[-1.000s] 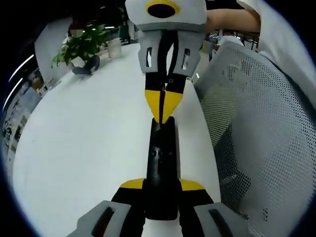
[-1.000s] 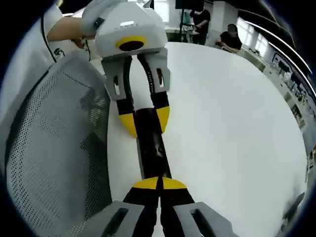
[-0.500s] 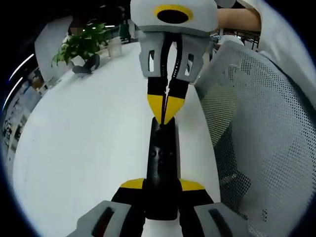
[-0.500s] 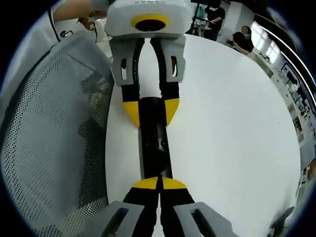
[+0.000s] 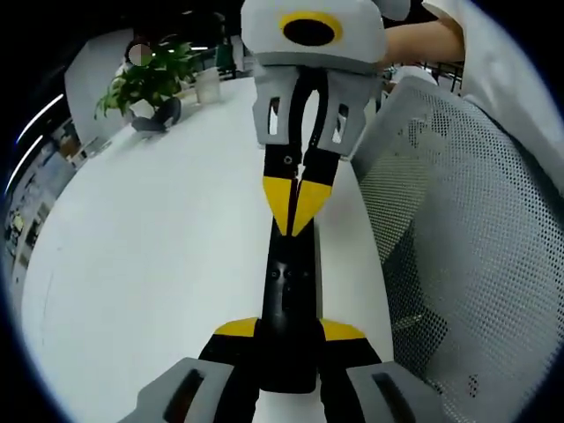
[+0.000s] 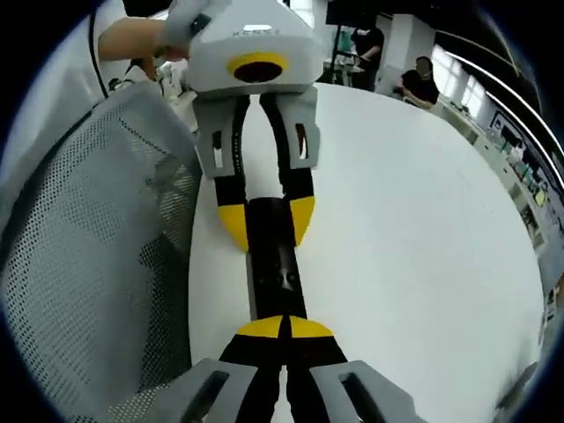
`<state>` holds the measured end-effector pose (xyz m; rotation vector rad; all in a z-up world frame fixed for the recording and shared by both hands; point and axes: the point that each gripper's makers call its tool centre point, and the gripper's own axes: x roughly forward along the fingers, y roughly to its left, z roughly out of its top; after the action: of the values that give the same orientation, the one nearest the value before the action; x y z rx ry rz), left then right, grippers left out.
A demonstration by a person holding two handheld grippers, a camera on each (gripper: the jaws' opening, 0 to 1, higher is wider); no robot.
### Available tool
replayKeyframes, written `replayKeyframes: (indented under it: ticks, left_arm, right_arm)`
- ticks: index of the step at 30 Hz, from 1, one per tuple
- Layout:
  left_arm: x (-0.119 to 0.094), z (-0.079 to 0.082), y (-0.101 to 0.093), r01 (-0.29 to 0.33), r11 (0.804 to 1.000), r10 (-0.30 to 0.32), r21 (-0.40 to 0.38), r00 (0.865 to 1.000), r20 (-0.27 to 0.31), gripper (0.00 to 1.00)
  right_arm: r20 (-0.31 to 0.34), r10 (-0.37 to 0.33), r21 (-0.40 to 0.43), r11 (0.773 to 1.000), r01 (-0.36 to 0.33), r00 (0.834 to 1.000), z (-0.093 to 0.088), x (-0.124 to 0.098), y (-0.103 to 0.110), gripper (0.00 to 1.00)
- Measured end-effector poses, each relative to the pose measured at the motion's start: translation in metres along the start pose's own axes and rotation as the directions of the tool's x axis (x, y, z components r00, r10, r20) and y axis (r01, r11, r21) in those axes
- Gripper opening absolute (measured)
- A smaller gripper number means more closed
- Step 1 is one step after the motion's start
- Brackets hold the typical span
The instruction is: Press the specified remote control buttons in sequence, fully releasing each button before pressing the next.
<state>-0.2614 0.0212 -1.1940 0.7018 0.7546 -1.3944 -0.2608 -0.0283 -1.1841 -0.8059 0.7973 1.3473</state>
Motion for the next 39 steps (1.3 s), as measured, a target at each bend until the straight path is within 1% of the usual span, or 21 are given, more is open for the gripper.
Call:
replayKeyframes:
  ticks: [1, 4, 7, 10, 12, 14, 15, 17, 20, 23, 24, 25, 26, 28, 30, 32, 34, 35, 37, 38, 39]
  left_arm:
    - [0.000, 0.000, 0.000, 0.000, 1.000, 0.000, 0.001, 1.000, 0.001, 0.22]
    - [0.000, 0.000, 0.000, 0.001, 1.000, -0.001, 0.005, 1.000, -0.002, 0.22]
    - [0.000, 0.000, 0.000, 0.001, 1.000, -0.001, 0.009, 1.000, -0.009, 0.22]
    - [0.000, 0.000, 0.000, 0.002, 1.000, -0.002, 0.010, 1.000, -0.008, 0.22]
    - [0.000, 0.000, 0.000, 0.002, 1.000, -0.002, 0.010, 1.000, -0.006, 0.22]
    - [0.000, 0.000, 0.000, 0.002, 1.000, -0.002, 0.010, 1.000, -0.008, 0.22]
    - [0.000, 0.000, 0.000, 0.002, 1.000, -0.002, 0.009, 1.000, -0.009, 0.22]
    - [0.000, 0.000, 0.000, 0.001, 1.000, -0.001, 0.007, 1.000, -0.008, 0.22]
    - [0.000, 0.000, 0.000, 0.001, 1.000, -0.001, 0.005, 1.000, -0.003, 0.22]
    - [0.000, 0.000, 0.000, 0.001, 1.000, -0.001, 0.004, 1.000, 0.001, 0.22]
    - [0.000, 0.000, 0.000, 0.001, 1.000, -0.001, 0.004, 1.000, 0.002, 0.22]
    - [0.000, 0.000, 0.000, 0.000, 1.000, 0.000, 0.003, 1.000, 0.003, 0.22]
    - [0.000, 0.000, 0.000, 0.000, 1.000, 0.000, 0.003, 1.000, 0.004, 0.22]
    - [0.000, 0.000, 0.000, 0.000, 1.000, 0.000, 0.002, 1.000, 0.009, 0.22]
    - [0.000, 0.000, -0.001, 0.000, 1.000, 0.000, 0.007, 1.000, 0.010, 0.22]
    - [0.000, 0.000, -0.001, 0.002, 1.000, -0.002, 0.015, 1.000, 0.013, 0.22]
    - [0.000, 0.000, -0.001, 0.004, 1.000, -0.004, 0.020, 1.000, 0.015, 0.22]
    - [0.000, 0.000, -0.001, 0.004, 1.000, -0.004, 0.019, 1.000, 0.017, 0.22]
    - [0.000, 0.000, -0.001, 0.004, 1.000, -0.004, 0.019, 1.000, 0.018, 0.22]
    - [0.000, 0.000, -0.001, 0.003, 1.000, -0.004, 0.019, 1.000, 0.019, 0.22]
    - [0.000, 0.000, -0.001, 0.003, 1.000, -0.004, 0.019, 1.000, 0.021, 0.22]
  right_arm:
    - [-0.001, 0.001, -0.007, 1.000, -0.001, 1.000, 0.000, 0.000, 0.000, 0.00]
    - [-0.046, 0.004, -0.084, 0.996, -0.008, 0.999, 0.000, 0.002, 0.000, 0.00]
    - [-0.054, -0.002, -0.062, 0.998, -0.002, 0.999, 0.000, 0.002, 0.000, 0.00]
    - [-0.019, -0.009, -0.033, 0.999, 0.008, 1.000, 0.000, 0.000, -0.001, 0.00]
    - [0.021, -0.008, 0.034, 0.999, 0.007, 1.000, 0.001, -0.002, 0.000, 0.00]
    - [0.064, -0.003, 0.064, 0.998, -0.001, 0.998, 0.005, -0.005, 0.000, 0.00]
    - [0.087, -0.011, 0.085, 0.996, 0.004, 0.996, 0.008, -0.007, -0.001, 0.02]
    - [0.095, -0.005, 0.091, 0.996, -0.003, 0.996, 0.010, -0.009, -0.002, 0.06]
    - [0.078, -0.010, 0.065, 0.998, 0.005, 0.997, 0.009, -0.006, -0.003, 0.09]
    - [0.062, 0.018, 0.024, 1.000, -0.019, 0.998, 0.008, -0.001, 0.001, 0.09]
    - [0.047, 0.026, 0.006, 1.000, -0.026, 0.999, 0.007, 0.001, 0.003, 0.08]
    - [0.011, 0.039, -0.023, 0.999, -0.039, 0.999, 0.002, 0.004, 0.005, 0.08]
    - [0.034, 0.026, -0.039, 0.999, -0.025, 0.999, 0.007, 0.004, 0.004, 0.08]
    - [0.012, 0.042, -0.044, 0.998, -0.041, 0.999, 0.006, 0.004, 0.004, 0.08]
    - [-0.024, 0.054, -0.093, 0.994, -0.056, 0.998, 0.005, 0.005, 0.005, 0.07]
    - [-0.053, 0.069, -0.074, 0.995, -0.073, 0.996, 0.006, 0.006, 0.004, 0.07]
    - [-0.085, 0.079, -0.005, 0.997, -0.080, 0.993, 0.005, 0.006, 0.004, 0.07]
    - [-0.086, 0.077, -0.026, 0.996, -0.080, 0.993, 0.007, 0.007, 0.003, 0.07]
    - [-0.102, 0.073, 0.032, 0.997, -0.070, 0.992, 0.005, 0.007, 0.004, 0.07]
    - [-0.098, 0.065, 0.002, 0.998, -0.065, 0.993, 0.005, 0.007, 0.004, 0.07]
    - [-0.096, 0.050, -0.002, 0.999, -0.050, 0.994, 0.005, 0.007, 0.005, 0.07]
